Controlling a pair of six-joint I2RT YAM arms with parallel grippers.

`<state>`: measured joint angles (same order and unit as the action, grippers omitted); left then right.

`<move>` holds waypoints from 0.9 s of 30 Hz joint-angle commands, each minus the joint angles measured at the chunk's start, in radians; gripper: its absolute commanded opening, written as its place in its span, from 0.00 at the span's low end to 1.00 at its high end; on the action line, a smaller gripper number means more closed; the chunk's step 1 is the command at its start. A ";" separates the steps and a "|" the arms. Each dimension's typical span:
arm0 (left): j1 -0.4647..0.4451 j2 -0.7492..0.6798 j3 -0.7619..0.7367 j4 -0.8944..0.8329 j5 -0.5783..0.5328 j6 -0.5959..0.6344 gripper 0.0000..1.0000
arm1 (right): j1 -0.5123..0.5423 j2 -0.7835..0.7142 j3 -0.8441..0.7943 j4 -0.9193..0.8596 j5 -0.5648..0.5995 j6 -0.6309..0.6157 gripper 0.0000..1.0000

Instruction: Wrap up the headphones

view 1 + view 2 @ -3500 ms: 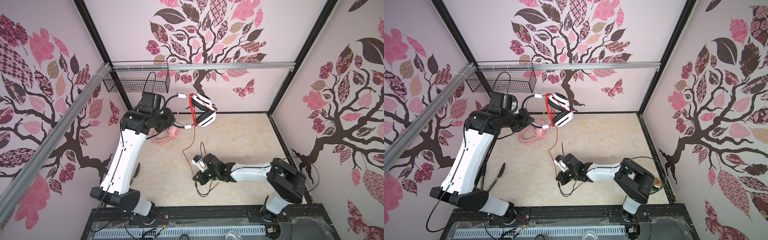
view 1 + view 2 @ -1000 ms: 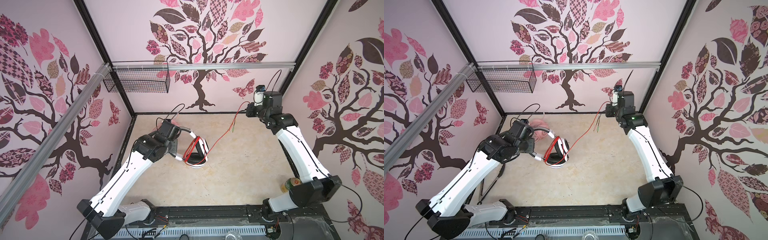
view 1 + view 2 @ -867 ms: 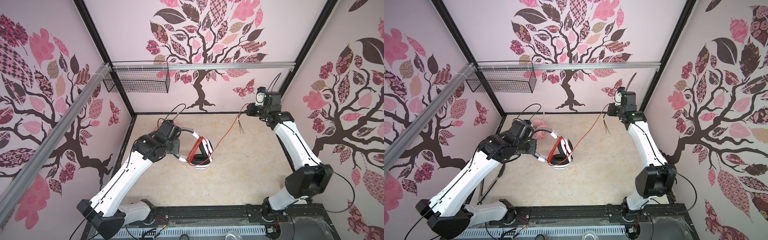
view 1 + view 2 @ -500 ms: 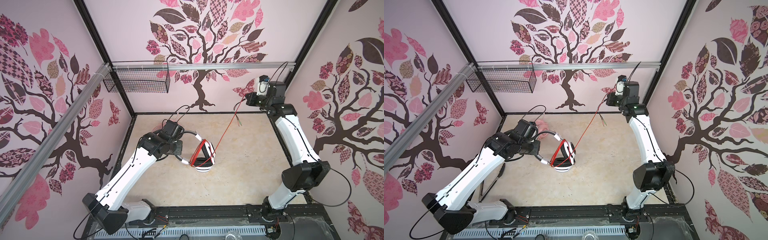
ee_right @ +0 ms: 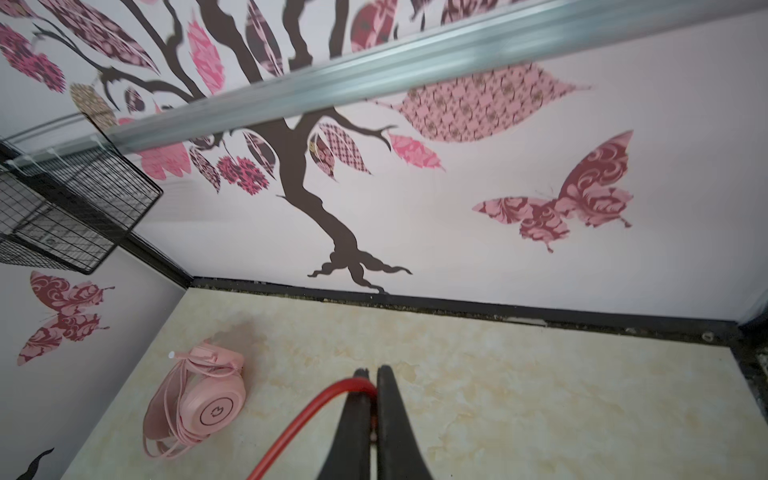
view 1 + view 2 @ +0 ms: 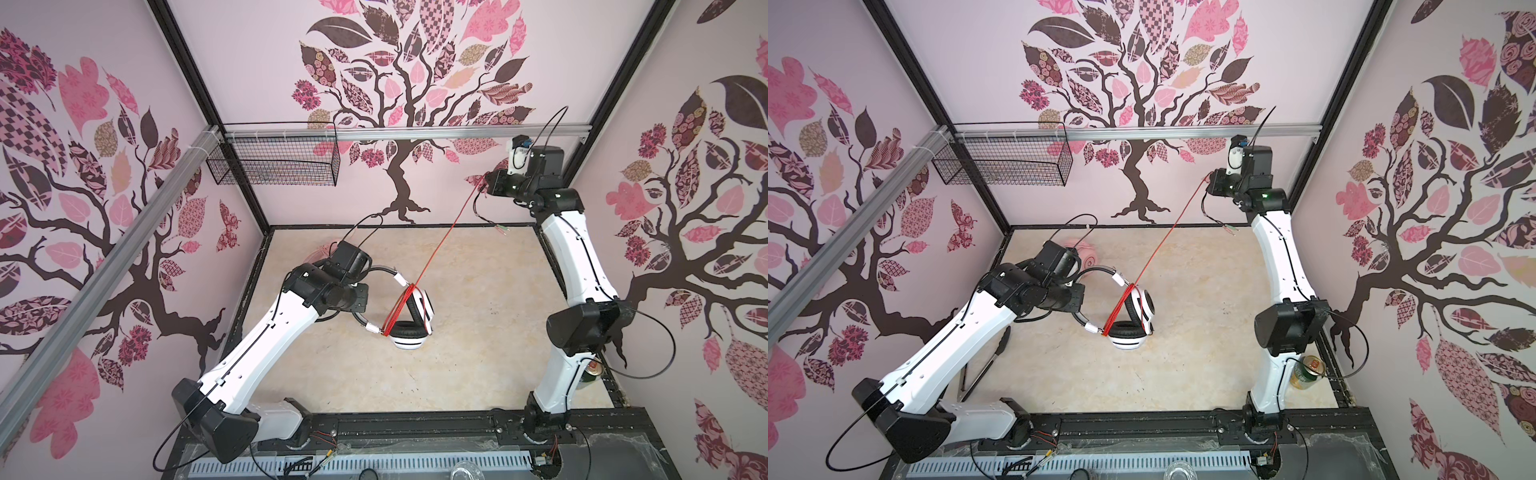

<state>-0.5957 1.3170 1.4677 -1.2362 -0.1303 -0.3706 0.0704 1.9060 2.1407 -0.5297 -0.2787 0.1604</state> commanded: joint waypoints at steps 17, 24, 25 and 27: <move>0.169 0.057 0.608 0.255 0.171 -0.385 0.00 | 0.225 -0.351 -1.035 0.519 -0.128 0.077 0.00; 0.186 0.114 0.629 0.234 -0.152 -0.558 0.00 | 0.510 -0.547 -1.199 0.503 -0.044 0.061 0.00; 0.195 0.124 0.629 0.243 -0.153 -0.582 0.00 | 0.560 -0.578 -1.215 0.492 -0.031 0.062 0.00; 0.211 0.143 0.628 0.255 -0.148 -0.627 0.00 | 0.655 -0.618 -1.219 0.447 0.012 0.055 0.00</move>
<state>-0.4046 1.4487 2.0441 -1.1305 -0.1974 -0.8452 0.6476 1.3609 0.9272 -0.0132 -0.3443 0.2272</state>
